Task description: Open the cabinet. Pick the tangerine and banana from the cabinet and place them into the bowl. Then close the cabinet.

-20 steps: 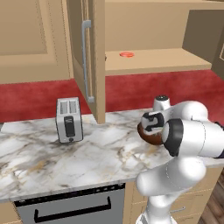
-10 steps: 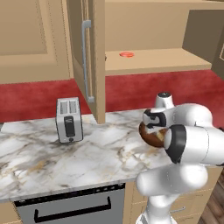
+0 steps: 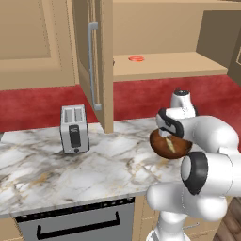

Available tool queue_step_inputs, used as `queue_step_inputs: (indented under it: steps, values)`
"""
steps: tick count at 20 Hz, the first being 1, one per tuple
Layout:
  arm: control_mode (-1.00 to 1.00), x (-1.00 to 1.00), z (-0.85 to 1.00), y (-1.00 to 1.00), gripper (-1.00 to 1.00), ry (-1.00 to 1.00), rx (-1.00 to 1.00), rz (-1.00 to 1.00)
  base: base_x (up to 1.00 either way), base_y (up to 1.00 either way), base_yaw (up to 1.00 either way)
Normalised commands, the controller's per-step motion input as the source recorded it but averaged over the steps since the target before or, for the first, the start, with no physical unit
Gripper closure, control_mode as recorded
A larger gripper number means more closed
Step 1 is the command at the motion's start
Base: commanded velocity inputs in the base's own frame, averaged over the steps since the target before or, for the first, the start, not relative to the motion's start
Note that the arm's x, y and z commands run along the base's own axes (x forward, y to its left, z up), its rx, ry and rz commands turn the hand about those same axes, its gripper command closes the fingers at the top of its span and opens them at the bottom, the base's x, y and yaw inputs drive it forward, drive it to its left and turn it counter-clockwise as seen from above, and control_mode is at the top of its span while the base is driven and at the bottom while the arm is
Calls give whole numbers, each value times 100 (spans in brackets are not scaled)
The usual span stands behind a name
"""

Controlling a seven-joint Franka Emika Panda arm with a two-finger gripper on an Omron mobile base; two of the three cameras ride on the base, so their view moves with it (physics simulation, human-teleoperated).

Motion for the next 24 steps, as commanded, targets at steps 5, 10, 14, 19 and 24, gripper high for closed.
queue_step_inputs:
  steps: [5, 10, 14, 19, 24]
  values:
    - [-100, -28, 67, 0, -100, 0, 0, 0, 0, 0, 0]
    - [-100, -39, 47, 1, -100, 0, 0, 0, 0, 0, 0]
    - [-100, -35, 31, 9, -100, -2, 0, 0, 0, 0, 0]
    - [-100, -19, 26, 25, -100, -3, 0, 0, 0, 0, 0]
    - [-100, -15, 32, 30, -100, -3, 2, 3, 0, 0, 0]
